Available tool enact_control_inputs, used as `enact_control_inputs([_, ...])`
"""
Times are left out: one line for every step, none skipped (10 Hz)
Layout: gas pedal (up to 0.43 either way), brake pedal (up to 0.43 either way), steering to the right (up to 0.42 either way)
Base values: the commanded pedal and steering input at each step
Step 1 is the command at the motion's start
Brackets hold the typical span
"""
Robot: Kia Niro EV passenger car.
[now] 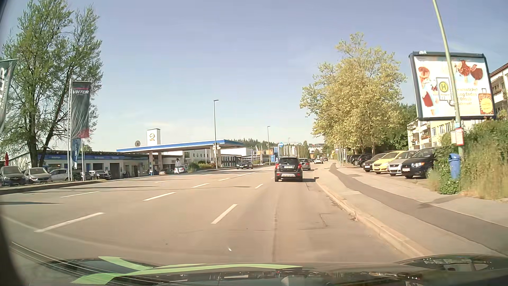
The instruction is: Follow the waypoints while adhering to traffic rules and regulations
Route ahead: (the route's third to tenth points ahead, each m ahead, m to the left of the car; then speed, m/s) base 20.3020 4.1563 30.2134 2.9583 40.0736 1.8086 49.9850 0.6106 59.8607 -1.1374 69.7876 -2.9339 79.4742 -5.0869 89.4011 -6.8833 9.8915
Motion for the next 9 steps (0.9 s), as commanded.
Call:
enact_control_inputs([0.087,0.000,0.016])
enact_control_inputs([0.087,0.000,0.013])
enact_control_inputs([0.087,0.000,0.012])
enact_control_inputs([0.098,0.000,0.012])
enact_control_inputs([0.098,0.000,0.012])
enact_control_inputs([0.110,0.000,0.011])
enact_control_inputs([0.110,0.000,0.010])
enact_control_inputs([0.110,0.000,0.010])
enact_control_inputs([0.110,0.000,0.009])
